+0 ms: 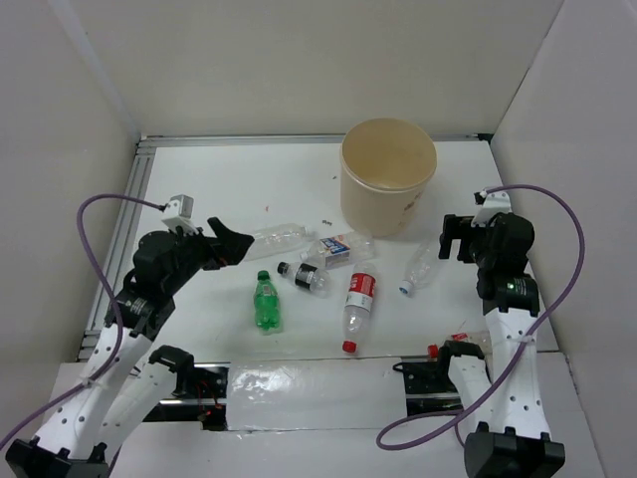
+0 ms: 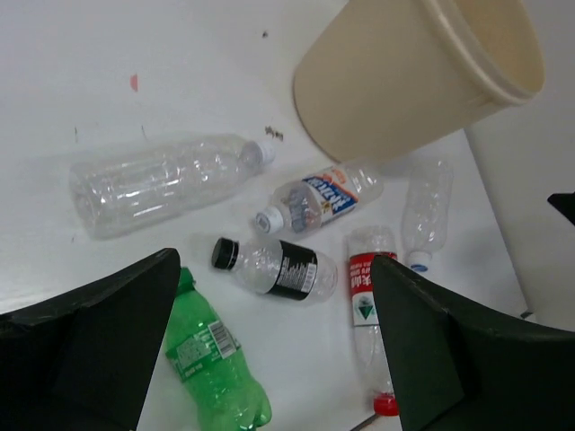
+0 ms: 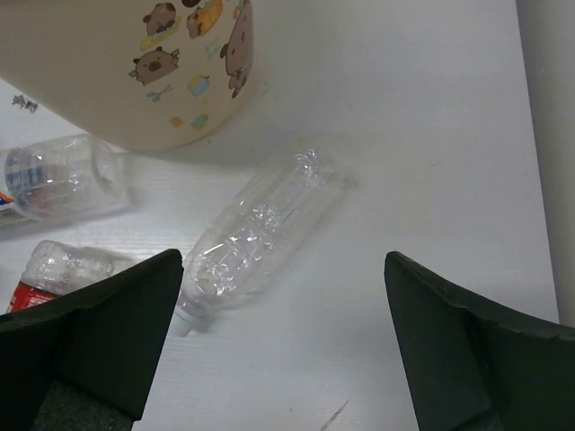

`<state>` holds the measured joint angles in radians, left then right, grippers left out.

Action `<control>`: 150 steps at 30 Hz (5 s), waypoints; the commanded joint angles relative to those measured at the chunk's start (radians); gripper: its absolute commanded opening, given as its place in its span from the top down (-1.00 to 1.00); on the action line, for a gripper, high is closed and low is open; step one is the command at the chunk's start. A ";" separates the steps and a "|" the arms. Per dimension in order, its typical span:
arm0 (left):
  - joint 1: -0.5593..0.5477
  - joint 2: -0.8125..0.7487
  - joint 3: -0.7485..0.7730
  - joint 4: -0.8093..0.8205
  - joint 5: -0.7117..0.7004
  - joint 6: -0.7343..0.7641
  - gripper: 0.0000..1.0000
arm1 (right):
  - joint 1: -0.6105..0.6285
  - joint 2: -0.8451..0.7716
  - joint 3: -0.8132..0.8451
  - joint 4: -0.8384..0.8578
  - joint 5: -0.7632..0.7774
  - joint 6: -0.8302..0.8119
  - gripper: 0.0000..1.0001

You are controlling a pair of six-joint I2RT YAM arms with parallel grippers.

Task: Put the plastic bottles in the bin

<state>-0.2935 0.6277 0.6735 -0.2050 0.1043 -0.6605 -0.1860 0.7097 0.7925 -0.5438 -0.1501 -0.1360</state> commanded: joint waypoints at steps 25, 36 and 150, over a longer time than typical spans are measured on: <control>-0.205 0.280 0.024 0.030 0.029 0.070 -0.99 | -0.053 0.232 0.036 0.021 -0.248 0.042 -1.00; -0.305 0.299 0.035 0.018 -0.040 0.101 -0.99 | -0.053 0.419 0.148 -0.149 -0.423 -0.359 -0.97; -0.434 0.256 -0.051 0.142 -0.282 -0.433 -0.99 | 0.174 0.861 0.895 0.325 -0.354 0.122 -1.00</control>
<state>-0.7235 0.8921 0.6296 -0.0898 -0.1379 -1.0023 0.0200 1.6516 1.6314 -0.2329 -0.4694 -0.0044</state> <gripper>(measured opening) 0.995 0.997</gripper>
